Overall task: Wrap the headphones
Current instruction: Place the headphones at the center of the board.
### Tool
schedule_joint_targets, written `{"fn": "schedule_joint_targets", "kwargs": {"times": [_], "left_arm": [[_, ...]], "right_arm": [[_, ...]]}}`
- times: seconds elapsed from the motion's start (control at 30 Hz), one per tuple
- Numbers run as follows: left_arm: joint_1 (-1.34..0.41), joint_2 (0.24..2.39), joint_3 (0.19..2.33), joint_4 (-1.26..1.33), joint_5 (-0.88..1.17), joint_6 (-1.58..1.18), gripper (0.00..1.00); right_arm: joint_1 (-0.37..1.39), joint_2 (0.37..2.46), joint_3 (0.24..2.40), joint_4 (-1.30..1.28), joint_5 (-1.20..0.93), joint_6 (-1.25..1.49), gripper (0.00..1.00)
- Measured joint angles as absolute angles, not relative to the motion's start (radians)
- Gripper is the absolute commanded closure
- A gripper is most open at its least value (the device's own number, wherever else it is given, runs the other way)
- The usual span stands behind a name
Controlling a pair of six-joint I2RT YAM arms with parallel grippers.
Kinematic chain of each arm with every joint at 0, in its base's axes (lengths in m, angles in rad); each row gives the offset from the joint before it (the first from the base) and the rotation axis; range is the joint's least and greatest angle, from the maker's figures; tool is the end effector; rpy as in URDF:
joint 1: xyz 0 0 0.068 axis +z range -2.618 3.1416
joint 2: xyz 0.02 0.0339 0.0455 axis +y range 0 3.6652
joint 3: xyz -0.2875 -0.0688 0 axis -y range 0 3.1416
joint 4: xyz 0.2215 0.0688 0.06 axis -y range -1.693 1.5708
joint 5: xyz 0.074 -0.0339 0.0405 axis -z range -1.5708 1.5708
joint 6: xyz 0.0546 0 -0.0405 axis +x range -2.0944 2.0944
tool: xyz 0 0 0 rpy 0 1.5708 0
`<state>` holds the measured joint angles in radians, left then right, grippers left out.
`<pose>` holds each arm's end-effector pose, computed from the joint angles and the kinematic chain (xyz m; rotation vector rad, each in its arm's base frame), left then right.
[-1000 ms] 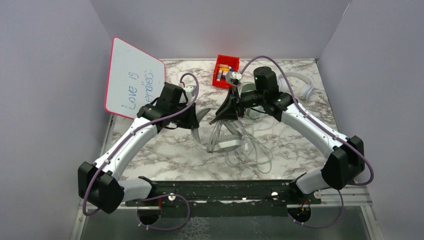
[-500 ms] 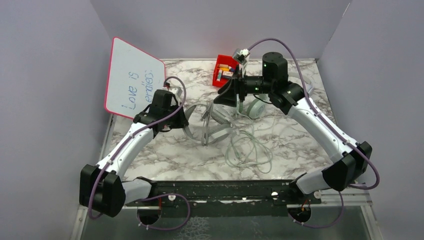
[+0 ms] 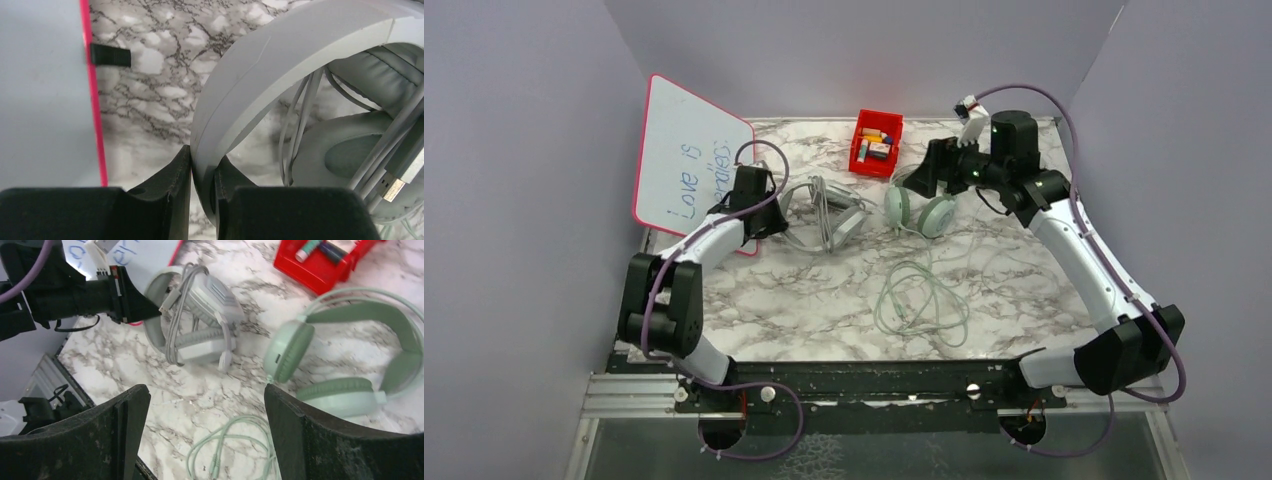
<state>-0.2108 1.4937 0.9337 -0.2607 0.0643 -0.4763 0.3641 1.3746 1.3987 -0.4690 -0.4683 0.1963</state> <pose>0.2975 -0.0672 0.2393 -0.2908 2.4096 -0.3953 0.2666 0.1280 0.4080 -0.4767 2.0060 0.8232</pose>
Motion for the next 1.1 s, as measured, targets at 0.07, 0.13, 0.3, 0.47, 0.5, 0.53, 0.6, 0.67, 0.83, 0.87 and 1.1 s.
{"fn": "schedule_joint_targets", "kwargs": {"times": [0.07,0.13,0.3,0.47,0.5,0.53,0.6,0.67,0.83,0.87,1.1], "left_arm": [[-0.211,1.571,0.965,-0.231,0.064,-0.493,1.00],[-0.211,1.637,0.996,-0.212,0.064,-0.513,1.00],[-0.211,1.721,1.067,-0.203,0.065,-0.546,1.00],[-0.211,1.796,1.150,-0.213,0.074,-0.583,0.97],[-0.211,1.801,1.151,-0.213,0.075,-0.590,0.94],[-0.211,1.804,1.151,-0.221,0.075,-0.597,0.91],[-0.211,1.806,1.151,-0.236,0.076,-0.606,0.88],[-0.211,1.807,1.151,-0.248,0.077,-0.610,0.84],[-0.211,1.807,1.152,-0.266,0.079,-0.617,0.71],[-0.211,1.807,1.152,-0.266,0.081,-0.619,0.67],[-0.211,1.806,1.154,-0.262,0.097,-0.621,0.49]], "right_arm": [[0.332,1.362,1.362,-0.480,-0.460,0.198,0.10],[0.326,1.359,1.345,-0.488,-0.456,0.198,0.10],[0.328,1.356,1.316,-0.491,-0.436,0.197,0.10],[0.327,1.356,1.309,-0.495,-0.389,0.197,0.10],[0.328,1.356,1.309,-0.495,-0.378,0.195,0.10],[0.328,1.356,1.309,-0.495,-0.365,0.194,0.10],[0.328,1.360,1.310,-0.496,-0.336,0.191,0.09],[0.327,1.369,1.310,-0.496,-0.300,0.190,0.09],[0.317,1.420,1.310,-0.496,-0.228,0.201,0.04],[0.308,1.433,1.310,-0.496,-0.223,0.210,0.02],[0.266,1.592,1.370,-0.545,-0.084,0.385,0.02]]}}
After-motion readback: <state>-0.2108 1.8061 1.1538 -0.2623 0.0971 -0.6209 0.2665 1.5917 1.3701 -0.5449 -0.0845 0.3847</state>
